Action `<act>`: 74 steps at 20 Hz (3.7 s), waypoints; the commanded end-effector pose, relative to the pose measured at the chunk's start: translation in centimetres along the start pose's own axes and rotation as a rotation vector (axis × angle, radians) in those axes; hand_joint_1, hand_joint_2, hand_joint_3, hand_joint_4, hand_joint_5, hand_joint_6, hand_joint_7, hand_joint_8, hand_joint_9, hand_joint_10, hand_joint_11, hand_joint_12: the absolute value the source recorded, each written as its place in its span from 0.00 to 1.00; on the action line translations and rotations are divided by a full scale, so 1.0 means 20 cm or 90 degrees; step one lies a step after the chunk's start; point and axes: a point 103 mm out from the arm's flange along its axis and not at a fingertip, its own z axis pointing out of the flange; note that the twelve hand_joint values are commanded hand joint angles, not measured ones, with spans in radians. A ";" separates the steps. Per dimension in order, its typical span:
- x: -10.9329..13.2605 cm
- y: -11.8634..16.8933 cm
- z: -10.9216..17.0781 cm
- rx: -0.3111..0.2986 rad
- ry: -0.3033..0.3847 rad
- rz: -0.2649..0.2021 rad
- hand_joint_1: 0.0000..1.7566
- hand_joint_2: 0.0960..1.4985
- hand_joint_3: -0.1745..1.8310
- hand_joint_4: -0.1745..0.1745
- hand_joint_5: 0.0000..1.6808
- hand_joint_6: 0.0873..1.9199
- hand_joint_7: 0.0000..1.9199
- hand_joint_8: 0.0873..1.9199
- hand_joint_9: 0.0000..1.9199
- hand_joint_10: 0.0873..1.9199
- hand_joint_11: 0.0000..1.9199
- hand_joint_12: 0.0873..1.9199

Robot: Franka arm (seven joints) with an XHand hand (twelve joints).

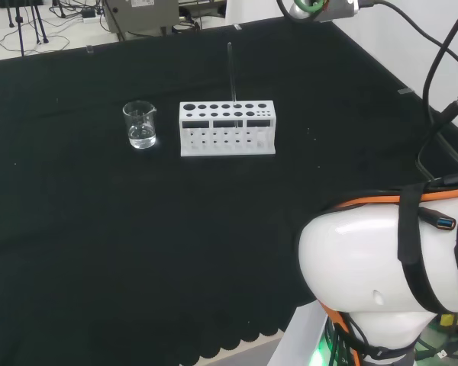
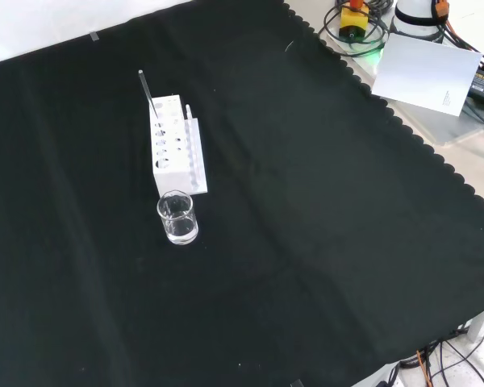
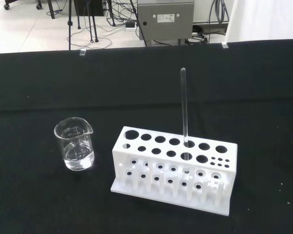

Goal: Take the glass rod from the white test tube rack.

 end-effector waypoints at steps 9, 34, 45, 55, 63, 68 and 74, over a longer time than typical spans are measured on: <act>0.07 0.03 0.03 0.003 -0.011 -0.016 0.33 0.56 0.33 0.13 0.05 0.00 0.00 0.26 0.00 0.36 0.00 0.42; -0.12 0.70 0.34 0.023 0.006 -0.043 0.31 0.59 0.33 0.10 0.13 0.00 0.14 0.44 0.24 0.45 0.00 0.76; -0.27 1.03 0.52 0.059 0.003 -0.039 0.30 0.60 0.34 0.08 0.17 0.00 0.20 0.45 0.30 0.44 0.02 0.77; -0.32 1.20 0.65 0.084 0.008 -0.043 0.29 0.62 0.34 0.05 0.22 0.00 0.27 0.46 0.37 0.43 0.06 0.76; -0.30 1.29 0.81 0.104 0.004 -0.051 0.29 0.63 0.33 0.02 0.24 0.00 0.32 0.46 0.42 0.43 0.08 0.75; -0.28 1.31 0.86 0.108 0.005 -0.057 0.30 0.63 0.33 0.01 0.26 0.01 0.35 0.46 0.44 0.44 0.09 0.75; -0.28 1.34 0.95 0.132 0.005 -0.057 0.30 0.64 0.33 0.00 0.27 0.02 0.37 0.45 0.47 0.44 0.09 0.75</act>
